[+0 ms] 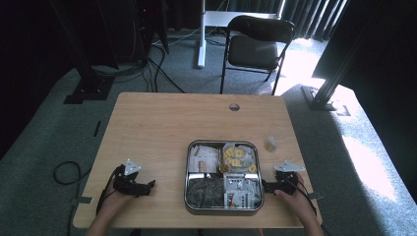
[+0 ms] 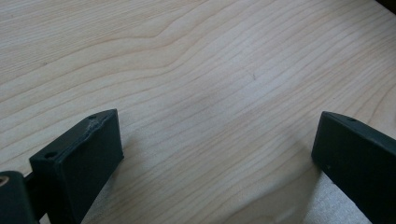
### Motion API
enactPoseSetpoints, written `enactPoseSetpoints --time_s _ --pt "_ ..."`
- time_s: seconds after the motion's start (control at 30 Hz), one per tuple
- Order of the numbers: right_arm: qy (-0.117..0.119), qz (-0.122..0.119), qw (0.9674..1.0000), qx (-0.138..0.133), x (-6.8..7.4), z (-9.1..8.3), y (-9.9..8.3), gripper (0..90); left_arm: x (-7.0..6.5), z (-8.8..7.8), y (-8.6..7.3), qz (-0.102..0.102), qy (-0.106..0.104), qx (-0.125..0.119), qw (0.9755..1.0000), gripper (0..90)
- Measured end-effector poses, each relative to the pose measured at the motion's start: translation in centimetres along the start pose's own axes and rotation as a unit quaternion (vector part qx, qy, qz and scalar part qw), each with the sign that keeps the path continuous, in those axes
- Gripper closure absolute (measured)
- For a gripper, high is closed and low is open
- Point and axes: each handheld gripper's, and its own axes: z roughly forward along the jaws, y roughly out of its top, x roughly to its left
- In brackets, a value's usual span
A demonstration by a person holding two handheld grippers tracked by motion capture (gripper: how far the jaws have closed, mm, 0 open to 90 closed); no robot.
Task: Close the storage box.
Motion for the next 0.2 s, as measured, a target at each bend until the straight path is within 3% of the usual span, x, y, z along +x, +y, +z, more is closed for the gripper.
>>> enactPoseSetpoints --time_s 0.2 --pt "0.000 0.000 1.0000 0.000 0.00 0.00 0.00 12.5 -0.01 0.00 0.01 0.000 0.001 0.001 1.0000 1.9"
